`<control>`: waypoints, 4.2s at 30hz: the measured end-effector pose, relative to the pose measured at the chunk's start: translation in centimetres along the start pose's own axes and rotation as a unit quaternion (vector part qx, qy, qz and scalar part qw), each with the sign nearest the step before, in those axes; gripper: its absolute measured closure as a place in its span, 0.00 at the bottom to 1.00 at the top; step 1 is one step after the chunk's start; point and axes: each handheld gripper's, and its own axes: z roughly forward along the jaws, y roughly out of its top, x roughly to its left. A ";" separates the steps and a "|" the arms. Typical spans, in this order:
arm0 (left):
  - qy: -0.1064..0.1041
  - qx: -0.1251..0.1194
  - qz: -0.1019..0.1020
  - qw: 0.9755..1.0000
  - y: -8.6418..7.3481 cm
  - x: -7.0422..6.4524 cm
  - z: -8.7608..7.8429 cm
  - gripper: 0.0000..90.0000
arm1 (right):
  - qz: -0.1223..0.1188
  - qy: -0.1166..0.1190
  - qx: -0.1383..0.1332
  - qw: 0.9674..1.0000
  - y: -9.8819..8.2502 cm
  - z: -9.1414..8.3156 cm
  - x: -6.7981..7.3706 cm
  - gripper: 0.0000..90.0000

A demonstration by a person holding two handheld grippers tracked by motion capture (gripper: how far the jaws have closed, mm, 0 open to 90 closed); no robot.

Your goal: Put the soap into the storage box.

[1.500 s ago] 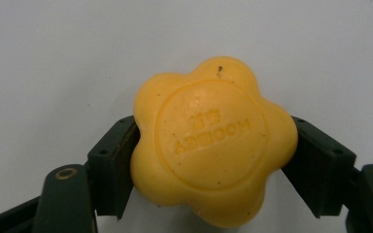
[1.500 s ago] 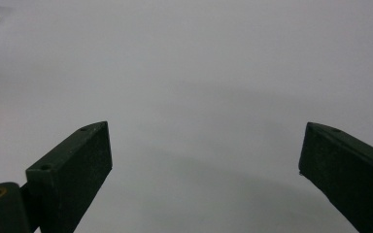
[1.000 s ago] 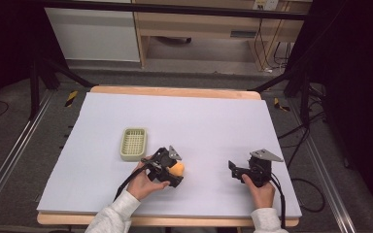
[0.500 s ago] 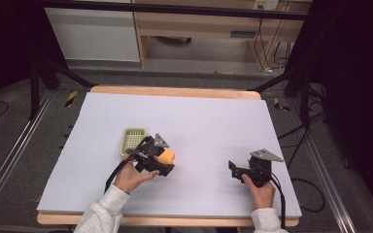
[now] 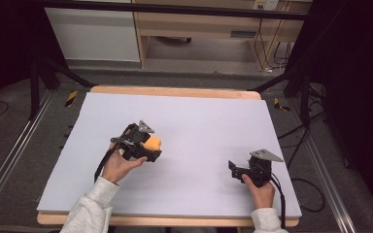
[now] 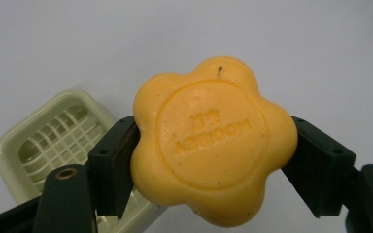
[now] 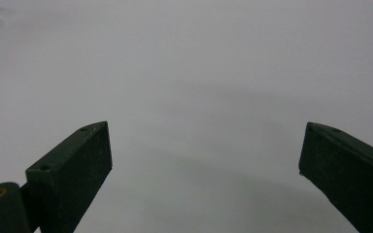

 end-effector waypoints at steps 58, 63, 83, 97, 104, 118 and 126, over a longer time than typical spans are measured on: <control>0.051 0.029 -0.083 0.995 -2.3 6.6 2.9 0.30 | 0.000 -0.001 0.004 1.000 -0.1 0.2 0.0 0.06; 0.051 0.034 -0.086 0.994 -2.5 6.7 3.2 0.30 | 0.001 -0.001 0.004 1.000 -0.1 0.2 0.0 0.06; 0.047 0.042 -0.087 0.994 -3.2 6.7 4.0 0.30 | 0.000 -0.001 0.004 1.000 -0.1 0.2 0.0 0.06; 0.046 0.041 -0.074 0.995 -3.5 6.6 3.9 0.29 | 0.001 0.000 0.006 1.000 -0.1 0.2 0.1 0.06; 0.045 0.032 -0.070 0.996 -3.4 6.3 3.6 0.25 | 0.000 0.000 0.007 1.000 -0.1 0.2 0.1 0.06; 0.054 -0.001 -0.066 0.996 -3.3 5.5 2.2 0.23 | 0.001 -0.001 0.004 1.000 -0.1 0.2 0.0 0.06; 0.052 -0.025 -0.053 0.997 -3.3 4.7 1.0 0.23 | 0.001 -0.001 0.003 1.000 0.0 0.1 0.0 0.06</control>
